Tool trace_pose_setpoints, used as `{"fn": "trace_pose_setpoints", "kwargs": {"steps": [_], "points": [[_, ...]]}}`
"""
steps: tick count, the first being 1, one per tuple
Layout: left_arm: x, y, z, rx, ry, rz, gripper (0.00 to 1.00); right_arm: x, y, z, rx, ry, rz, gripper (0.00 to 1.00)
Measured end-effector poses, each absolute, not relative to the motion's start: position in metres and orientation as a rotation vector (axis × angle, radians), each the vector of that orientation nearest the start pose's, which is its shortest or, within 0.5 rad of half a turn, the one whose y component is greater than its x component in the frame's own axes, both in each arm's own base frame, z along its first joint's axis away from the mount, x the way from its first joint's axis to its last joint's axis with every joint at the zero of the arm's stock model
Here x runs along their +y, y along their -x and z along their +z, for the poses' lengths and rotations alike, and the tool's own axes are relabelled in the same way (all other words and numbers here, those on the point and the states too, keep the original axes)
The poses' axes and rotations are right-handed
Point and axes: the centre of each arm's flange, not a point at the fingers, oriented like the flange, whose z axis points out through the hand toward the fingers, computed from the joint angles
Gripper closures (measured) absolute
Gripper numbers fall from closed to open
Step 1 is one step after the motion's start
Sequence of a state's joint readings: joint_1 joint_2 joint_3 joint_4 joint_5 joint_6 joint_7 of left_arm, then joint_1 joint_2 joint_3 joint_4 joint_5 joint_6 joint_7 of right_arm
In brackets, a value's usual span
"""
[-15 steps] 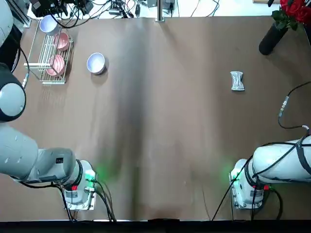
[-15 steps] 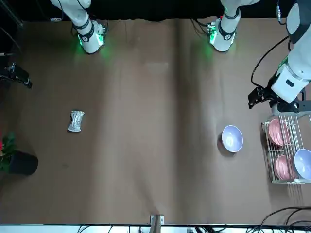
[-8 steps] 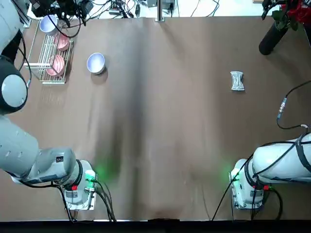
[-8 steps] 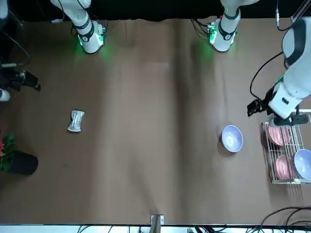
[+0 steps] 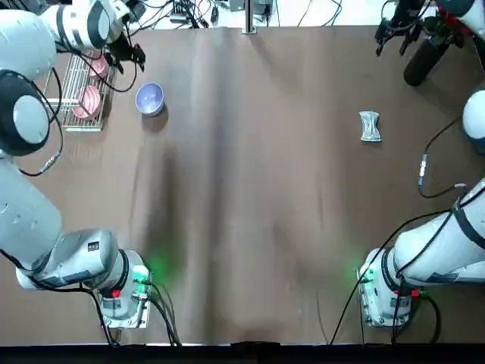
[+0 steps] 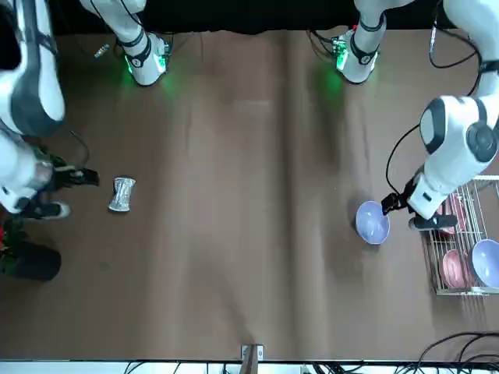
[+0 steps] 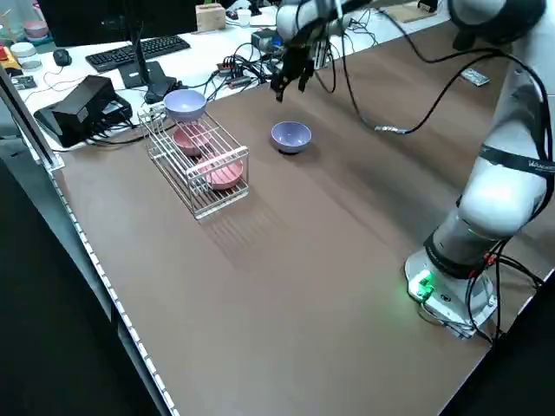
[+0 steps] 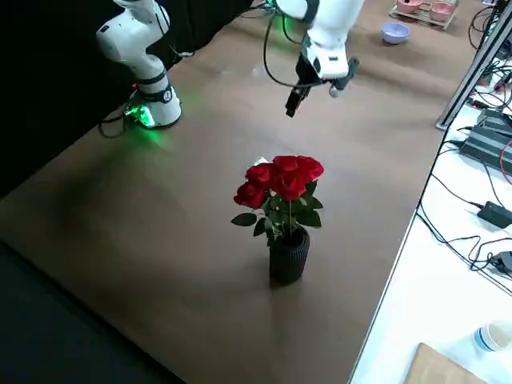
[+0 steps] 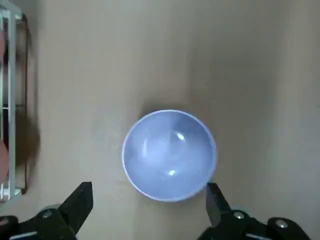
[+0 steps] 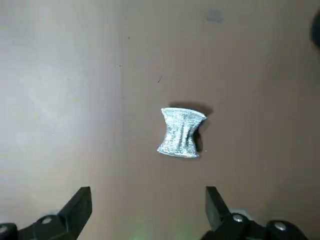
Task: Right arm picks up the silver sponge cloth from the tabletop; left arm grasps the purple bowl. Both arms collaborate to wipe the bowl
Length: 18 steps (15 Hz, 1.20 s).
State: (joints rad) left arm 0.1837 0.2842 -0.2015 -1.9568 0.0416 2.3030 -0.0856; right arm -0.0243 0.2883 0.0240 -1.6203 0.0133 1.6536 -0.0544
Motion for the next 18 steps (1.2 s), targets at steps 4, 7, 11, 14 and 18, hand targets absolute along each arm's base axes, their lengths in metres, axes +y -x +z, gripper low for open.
{"fn": "trace_pose_setpoints", "kwargs": {"steps": [4,7,11,14,18], "points": [[0.028,-0.618,0.272,-0.102,3.179,-0.045,0.0,0.004,-0.624,0.349,-0.083,3.064,0.535,0.01],[0.034,-0.616,0.219,-0.101,3.188,0.011,0.0,-0.01,-0.614,0.294,-0.045,3.053,0.594,0.11],[0.044,-0.616,0.211,-0.108,3.184,0.014,0.1,-0.031,-0.601,0.253,0.003,3.022,0.697,0.12],[0.043,-0.617,0.213,-0.106,3.184,0.008,0.42,-0.039,-0.592,0.215,0.012,3.003,0.791,0.22],[0.043,-0.618,0.214,-0.105,3.184,0.006,0.5,-0.05,-0.586,0.195,0.034,2.985,0.835,0.34]]}}
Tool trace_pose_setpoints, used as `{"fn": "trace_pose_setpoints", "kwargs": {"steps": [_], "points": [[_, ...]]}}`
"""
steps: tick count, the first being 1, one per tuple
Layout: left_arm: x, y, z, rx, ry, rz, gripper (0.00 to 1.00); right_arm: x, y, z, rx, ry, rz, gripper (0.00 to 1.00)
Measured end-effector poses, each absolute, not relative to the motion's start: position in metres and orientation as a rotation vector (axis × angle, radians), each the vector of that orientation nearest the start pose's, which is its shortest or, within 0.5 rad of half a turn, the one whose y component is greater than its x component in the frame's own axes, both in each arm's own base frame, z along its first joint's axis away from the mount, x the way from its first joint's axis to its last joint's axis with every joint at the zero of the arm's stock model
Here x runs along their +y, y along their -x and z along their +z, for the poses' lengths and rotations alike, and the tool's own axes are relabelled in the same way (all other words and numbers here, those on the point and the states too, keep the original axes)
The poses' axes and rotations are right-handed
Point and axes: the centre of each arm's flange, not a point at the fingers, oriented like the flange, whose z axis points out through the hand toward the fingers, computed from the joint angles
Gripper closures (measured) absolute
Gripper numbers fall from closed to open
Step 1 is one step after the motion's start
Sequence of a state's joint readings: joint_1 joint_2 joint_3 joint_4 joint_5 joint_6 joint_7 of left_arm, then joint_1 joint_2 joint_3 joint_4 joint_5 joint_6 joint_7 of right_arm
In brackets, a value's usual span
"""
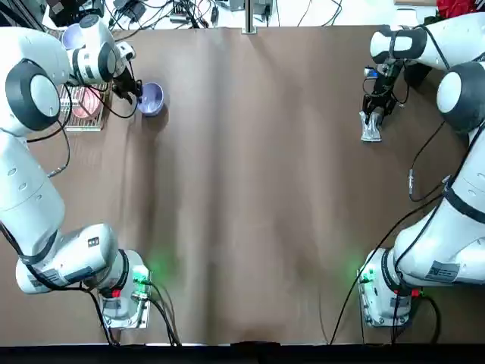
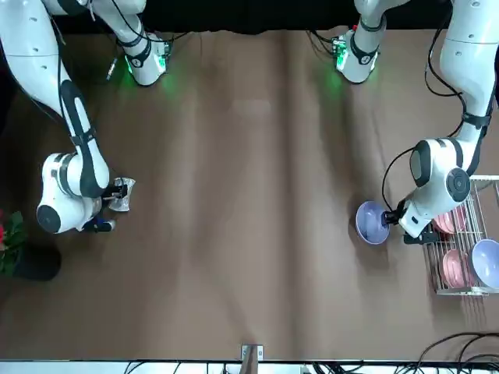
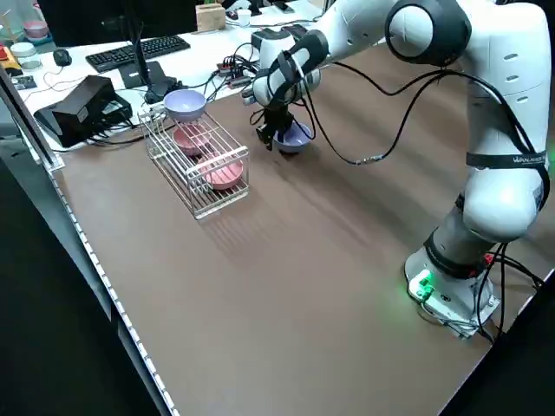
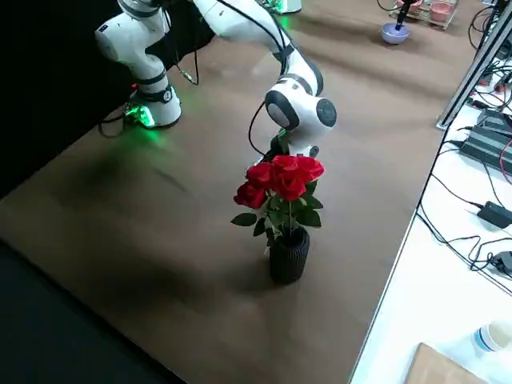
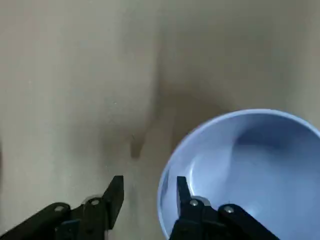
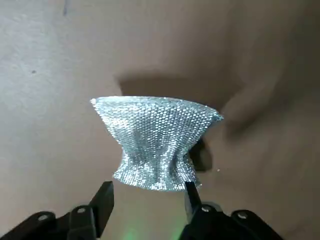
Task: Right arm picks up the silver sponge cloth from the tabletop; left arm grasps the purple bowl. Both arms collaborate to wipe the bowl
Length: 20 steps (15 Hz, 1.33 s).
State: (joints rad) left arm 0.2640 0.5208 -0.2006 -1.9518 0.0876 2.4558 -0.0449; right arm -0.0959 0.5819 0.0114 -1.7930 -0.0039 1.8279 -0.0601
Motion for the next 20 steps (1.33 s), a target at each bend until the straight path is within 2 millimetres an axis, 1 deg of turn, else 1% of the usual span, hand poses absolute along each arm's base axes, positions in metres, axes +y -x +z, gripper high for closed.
{"fn": "trace_pose_setpoints", "kwargs": {"steps": [1,4,5,6,7,8,9,10,11,12,14,15,16,17,18,20], "points": [[0.043,-0.618,0.214,-0.105,3.184,0.005,0.55,-0.053,-0.586,0.194,0.039,2.985,0.831,0.34],[0.042,-0.619,0.215,-0.102,3.185,0.001,0.57,-0.057,-0.587,0.19,0.045,2.99,0.808,0.36],[0.043,-0.619,0.216,-0.103,3.184,-0.001,0.65,-0.057,-0.587,0.188,0.045,2.989,0.808,0.37],[0.042,-0.619,0.216,-0.103,3.184,0.0,0.75,-0.057,-0.587,0.186,0.044,2.989,0.811,0.37],[0.043,-0.619,0.216,-0.105,3.184,0.003,0.76,-0.057,-0.587,0.183,0.044,2.987,0.814,0.41],[0.043,-0.619,0.217,-0.11,3.184,0.004,0.78,-0.057,-0.586,0.18,0.044,2.986,0.818,0.42],[0.043,-0.619,0.217,-0.114,3.183,0.003,0.86,-0.057,-0.586,0.178,0.044,2.985,0.822,0.43],[0.042,-0.619,0.219,-0.114,3.183,0.001,0.94,-0.057,-0.585,0.176,0.044,2.984,0.824,0.51],[0.041,-0.62,0.221,-0.113,3.183,0.0,0.94,-0.057,-0.585,0.175,0.044,2.983,0.826,0.61],[0.04,-0.62,0.224,-0.113,3.183,0.0,0.95,-0.057,-0.585,0.175,0.044,2.983,0.825,0.62],[0.04,-0.623,0.232,-0.113,3.18,-0.021,0.95,-0.056,-0.585,0.175,0.04,2.982,0.828,0.87],[0.04,-0.625,0.237,-0.111,3.18,-0.037,0.95,-0.056,-0.585,0.175,0.039,2.981,0.829,0.87],[0.04,-0.625,0.237,-0.111,3.18,-0.037,0.95,-0.056,-0.585,0.175,0.039,2.981,0.829,0.87],[0.037,-0.627,0.244,-0.104,3.18,-0.056,0.96,-0.056,-0.585,0.175,0.038,2.981,0.829,0.93],[0.029,-0.629,0.253,-0.083,3.184,-0.08,0.96,-0.056,-0.585,0.175,0.038,2.981,0.831,0.98],[-0.001,-0.63,0.268,-0.04,3.202,-0.083,0.96,-0.056,-0.584,0.175,0.038,2.978,0.839,0.98]]}}
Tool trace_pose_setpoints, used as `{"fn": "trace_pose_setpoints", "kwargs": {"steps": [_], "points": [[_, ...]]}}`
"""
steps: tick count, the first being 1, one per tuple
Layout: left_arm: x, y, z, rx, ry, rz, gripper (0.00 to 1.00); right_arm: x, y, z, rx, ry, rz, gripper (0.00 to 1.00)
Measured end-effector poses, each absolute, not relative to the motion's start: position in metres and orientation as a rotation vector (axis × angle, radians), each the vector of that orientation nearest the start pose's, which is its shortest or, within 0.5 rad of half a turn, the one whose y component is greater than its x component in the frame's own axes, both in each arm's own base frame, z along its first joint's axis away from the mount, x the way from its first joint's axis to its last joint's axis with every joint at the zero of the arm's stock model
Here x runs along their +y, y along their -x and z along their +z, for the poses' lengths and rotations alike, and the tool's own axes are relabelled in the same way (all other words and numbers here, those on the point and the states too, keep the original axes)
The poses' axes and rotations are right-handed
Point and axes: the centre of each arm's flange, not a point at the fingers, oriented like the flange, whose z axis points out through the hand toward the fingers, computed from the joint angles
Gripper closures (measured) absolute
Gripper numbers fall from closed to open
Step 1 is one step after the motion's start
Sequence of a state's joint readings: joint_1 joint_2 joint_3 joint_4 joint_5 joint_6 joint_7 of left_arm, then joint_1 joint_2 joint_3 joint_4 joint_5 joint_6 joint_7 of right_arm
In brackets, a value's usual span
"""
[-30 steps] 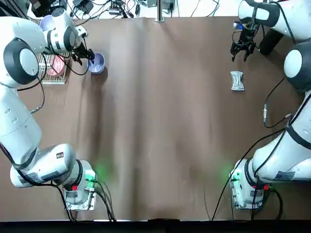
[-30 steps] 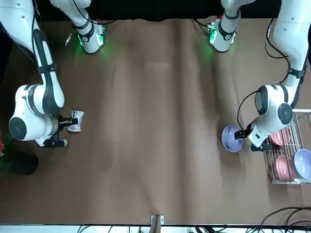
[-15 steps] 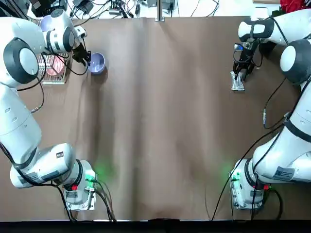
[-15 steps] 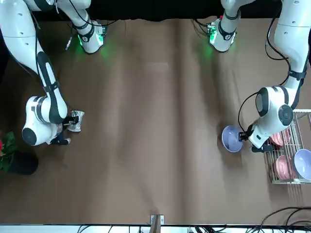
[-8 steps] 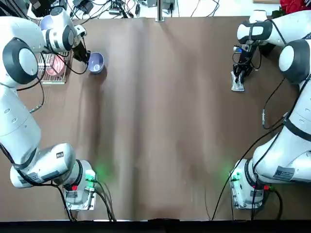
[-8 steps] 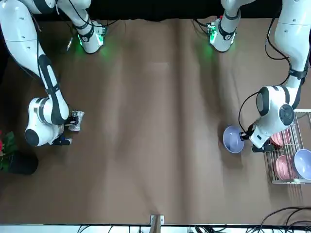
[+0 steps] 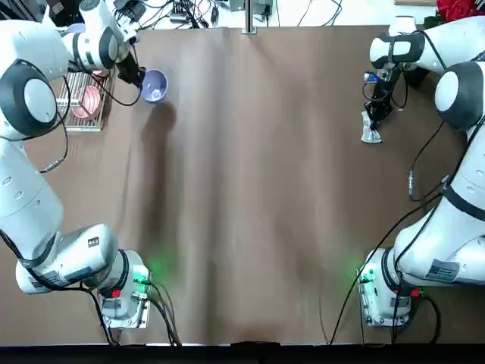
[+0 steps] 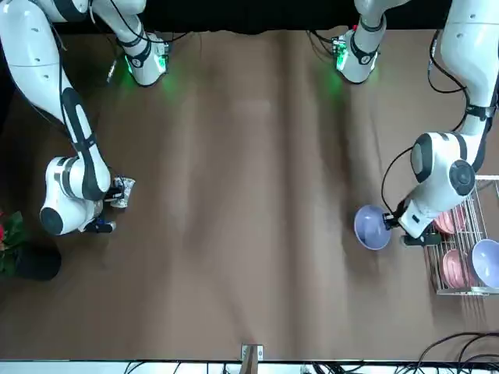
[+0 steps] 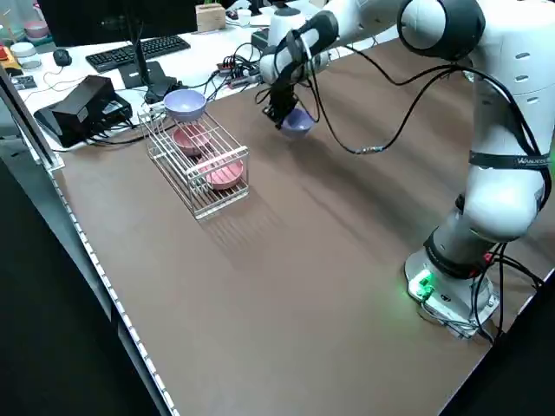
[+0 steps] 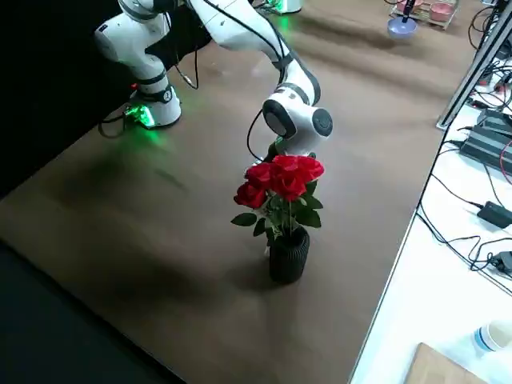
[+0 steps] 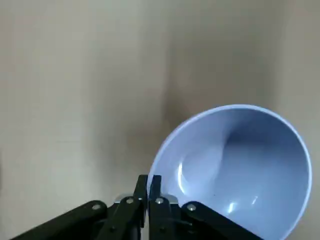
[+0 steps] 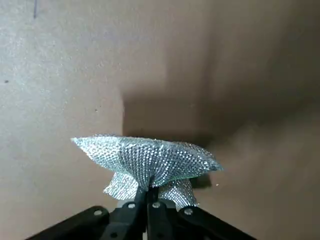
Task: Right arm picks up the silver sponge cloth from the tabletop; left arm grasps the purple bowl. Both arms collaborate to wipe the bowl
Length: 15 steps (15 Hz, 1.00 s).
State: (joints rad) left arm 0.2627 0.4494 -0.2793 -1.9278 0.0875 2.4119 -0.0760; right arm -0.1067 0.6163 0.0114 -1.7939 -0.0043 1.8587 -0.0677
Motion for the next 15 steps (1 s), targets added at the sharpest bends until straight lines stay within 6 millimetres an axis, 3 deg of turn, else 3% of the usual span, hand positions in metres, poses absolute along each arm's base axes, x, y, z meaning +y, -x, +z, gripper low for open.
{"fn": "trace_pose_setpoints", "kwargs": {"steps": [1,5,9,12,15], "points": [[-0.041,-0.63,0.28,-0.035,3.228,-0.062,0.96,-0.056,-0.584,0.176,0.031,2.977,0.838,0.98],[-0.155,-0.614,0.298,-0.08,3.294,-0.034,0.96,-0.052,-0.592,0.189,0.004,2.972,0.847,0.98],[-0.298,-0.577,0.308,-0.125,3.336,0.004,0.96,-0.041,-0.615,0.236,-0.031,2.98,0.827,0.98],[-0.394,-0.55,0.298,-0.127,3.379,0.068,0.96,-0.021,-0.635,0.28,-0.084,2.998,0.749,0.98],[-0.462,-0.529,0.274,-0.088,3.411,0.141,0.96,0.018,-0.652,0.309,-0.163,2.981,0.644,0.98]]}}
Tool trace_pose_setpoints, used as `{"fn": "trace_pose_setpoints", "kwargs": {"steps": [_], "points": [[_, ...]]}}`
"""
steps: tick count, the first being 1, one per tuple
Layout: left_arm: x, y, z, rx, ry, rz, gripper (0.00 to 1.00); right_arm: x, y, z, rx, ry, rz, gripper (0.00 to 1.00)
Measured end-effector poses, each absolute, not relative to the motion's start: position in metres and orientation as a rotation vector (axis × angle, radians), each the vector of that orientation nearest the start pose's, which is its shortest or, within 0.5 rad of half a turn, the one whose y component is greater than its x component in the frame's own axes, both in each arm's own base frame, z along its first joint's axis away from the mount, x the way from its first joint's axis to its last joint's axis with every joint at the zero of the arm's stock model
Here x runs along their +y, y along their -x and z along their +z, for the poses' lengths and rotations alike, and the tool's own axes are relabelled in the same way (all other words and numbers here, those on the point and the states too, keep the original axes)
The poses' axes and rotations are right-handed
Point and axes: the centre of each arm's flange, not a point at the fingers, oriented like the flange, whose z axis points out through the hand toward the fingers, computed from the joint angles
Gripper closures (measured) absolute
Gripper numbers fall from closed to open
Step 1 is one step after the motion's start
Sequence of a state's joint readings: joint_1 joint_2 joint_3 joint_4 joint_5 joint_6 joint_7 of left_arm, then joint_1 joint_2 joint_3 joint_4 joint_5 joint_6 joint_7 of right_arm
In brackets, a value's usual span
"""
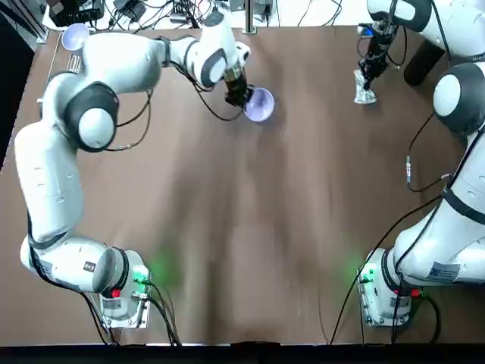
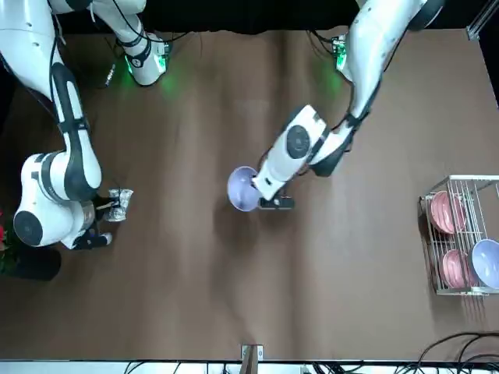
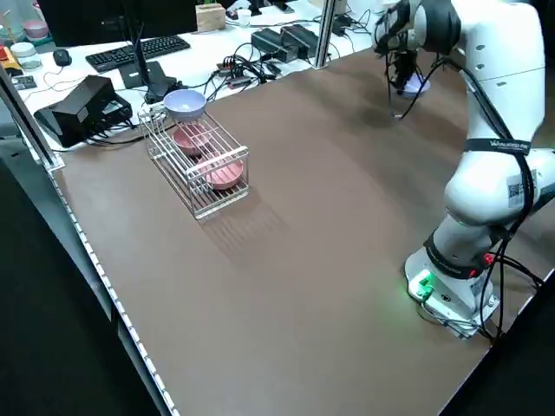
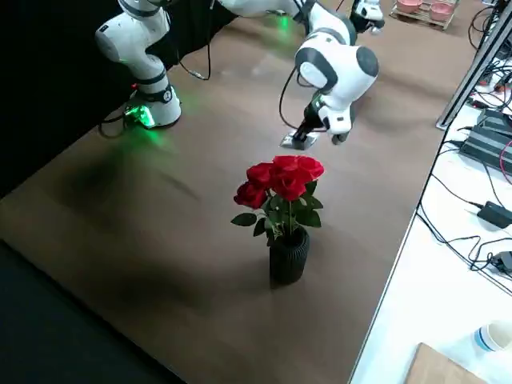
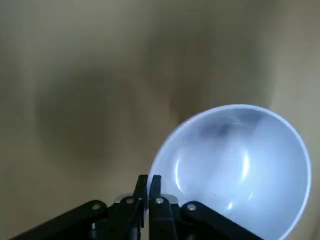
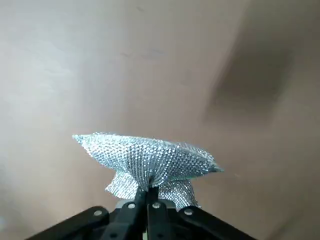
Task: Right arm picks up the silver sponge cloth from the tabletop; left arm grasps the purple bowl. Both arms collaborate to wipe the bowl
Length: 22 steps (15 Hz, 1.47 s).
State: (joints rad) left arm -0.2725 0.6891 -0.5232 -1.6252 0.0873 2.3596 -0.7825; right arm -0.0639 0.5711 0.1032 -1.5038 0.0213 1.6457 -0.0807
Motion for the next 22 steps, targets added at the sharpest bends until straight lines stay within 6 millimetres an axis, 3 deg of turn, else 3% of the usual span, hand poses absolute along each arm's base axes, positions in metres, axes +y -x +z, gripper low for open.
{"fn": "trace_pose_setpoints", "kwargs": {"steps": [3,6,8,10,11,13,15,18,22], "points": [[-0.502,-0.524,0.25,-0.081,3.429,0.146,0.96,0.049,-0.661,0.33,-0.154,2.878,0.554,0.98],[-0.521,-0.526,0.221,-0.133,3.395,0.027,0.96,0.079,-0.664,0.342,-0.168,2.802,0.515,0.98],[-0.533,-0.521,0.205,-0.166,3.392,-0.029,0.96,0.117,-0.66,0.344,-0.184,2.753,0.513,0.98],[-0.538,-0.521,0.207,-0.185,3.402,-0.045,0.96,0.163,-0.657,0.347,-0.186,2.73,0.476,0.98],[-0.538,-0.523,0.205,-0.192,3.402,-0.046,0.96,0.21,-0.652,0.346,-0.132,2.751,0.439,0.98],[-0.537,-0.524,0.206,-0.197,3.403,-0.048,0.96,0.247,-0.644,0.331,-0.112,2.765,0.445,0.98],[-0.537,-0.525,0.206,-0.203,3.404,-0.049,0.96,0.27,-0.635,0.308,-0.091,2.733,0.499,0.98],[-0.537,-0.525,0.206,-0.204,3.4,-0.046,0.96,0.281,-0.631,0.277,-0.008,2.663,0.573,0.98],[-0.537,-0.526,0.207,-0.201,3.386,-0.025,0.96,0.298,-0.631,0.252,0.076,2.592,0.567,0.98]]}}
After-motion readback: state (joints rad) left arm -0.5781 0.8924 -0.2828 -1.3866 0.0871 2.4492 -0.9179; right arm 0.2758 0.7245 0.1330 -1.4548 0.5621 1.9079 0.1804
